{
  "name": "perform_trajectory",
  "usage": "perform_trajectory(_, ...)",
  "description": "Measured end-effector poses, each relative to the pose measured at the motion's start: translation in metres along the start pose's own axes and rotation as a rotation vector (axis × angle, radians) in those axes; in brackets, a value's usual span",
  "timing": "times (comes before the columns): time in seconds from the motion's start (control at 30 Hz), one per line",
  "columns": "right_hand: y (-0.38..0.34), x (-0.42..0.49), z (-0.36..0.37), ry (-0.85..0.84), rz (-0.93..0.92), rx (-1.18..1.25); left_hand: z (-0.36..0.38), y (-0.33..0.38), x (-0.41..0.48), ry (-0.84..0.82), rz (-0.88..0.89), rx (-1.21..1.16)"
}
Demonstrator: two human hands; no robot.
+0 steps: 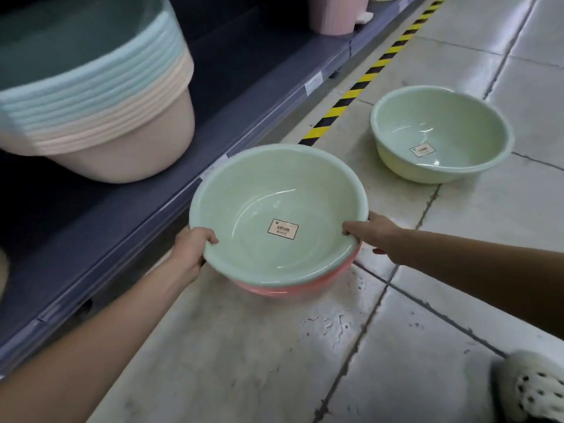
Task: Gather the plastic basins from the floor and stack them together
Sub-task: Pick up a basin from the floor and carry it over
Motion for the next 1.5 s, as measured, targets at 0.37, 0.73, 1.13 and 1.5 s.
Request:
perform_trajectory(0.37, 0.074, 0.053, 0.011, -0.042, -0.068, 0.201, 0.023, -0.035, 0.021, -0.023, -0.030, -0.036)
perform_trajectory(0.73, 0.015, 0.058, -0.034, -0.038, -0.241, 0.413, 0.064, 0.015, -0.001, 0.052, 0.060, -0.202)
perform_trajectory(1.13, -0.099, 0.157, -0.271, 0.255, -0.423, 0.657, 0.285, 0.213, 0.014, -0.128, 0.349, -0.114)
perform_trajectory(1.5, -0.027, 0.254, -0.375, 0.351, -0.296, 0.596, 0.444, 0.220, 0.062, -0.174, 0.304, 0.086)
Point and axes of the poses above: each hand's wrist, its own x-axis towards the middle knuckle, its own z-axis out of the palm, y = z × x, the point moved 1 cm from there along x, towards the middle knuckle, and after that the axes turned 15 degrees about x, right-handed, at the moved point
